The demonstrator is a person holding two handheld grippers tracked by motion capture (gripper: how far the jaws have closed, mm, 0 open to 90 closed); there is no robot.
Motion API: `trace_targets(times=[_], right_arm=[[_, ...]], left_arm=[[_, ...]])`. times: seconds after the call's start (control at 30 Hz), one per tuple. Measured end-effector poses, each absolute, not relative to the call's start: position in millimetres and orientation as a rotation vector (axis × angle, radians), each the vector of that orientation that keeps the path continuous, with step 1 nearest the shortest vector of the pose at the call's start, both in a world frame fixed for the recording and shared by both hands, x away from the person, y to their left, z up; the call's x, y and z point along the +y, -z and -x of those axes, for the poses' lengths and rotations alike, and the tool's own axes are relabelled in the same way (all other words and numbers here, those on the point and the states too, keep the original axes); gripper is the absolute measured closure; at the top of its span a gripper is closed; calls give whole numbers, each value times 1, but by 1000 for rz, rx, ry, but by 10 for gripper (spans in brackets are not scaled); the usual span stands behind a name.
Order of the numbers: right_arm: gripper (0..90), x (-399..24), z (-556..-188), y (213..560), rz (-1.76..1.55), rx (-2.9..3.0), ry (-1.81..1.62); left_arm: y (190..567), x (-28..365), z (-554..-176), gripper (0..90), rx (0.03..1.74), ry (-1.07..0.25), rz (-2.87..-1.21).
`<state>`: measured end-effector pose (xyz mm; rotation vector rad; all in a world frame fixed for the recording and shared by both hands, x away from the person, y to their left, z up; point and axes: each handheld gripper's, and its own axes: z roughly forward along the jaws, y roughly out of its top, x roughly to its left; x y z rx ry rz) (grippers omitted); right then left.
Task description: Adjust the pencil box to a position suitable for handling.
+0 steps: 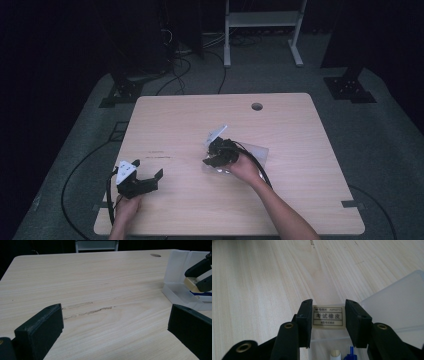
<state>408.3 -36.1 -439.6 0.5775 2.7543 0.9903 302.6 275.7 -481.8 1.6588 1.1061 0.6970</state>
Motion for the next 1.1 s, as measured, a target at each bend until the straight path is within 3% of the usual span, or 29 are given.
trace_targets(times=[1.1], right_arm=[[581,-36,-422,462,-662,2807,-948]], left_arm=[[482,276,-303,0,1106,-698,-1659]])
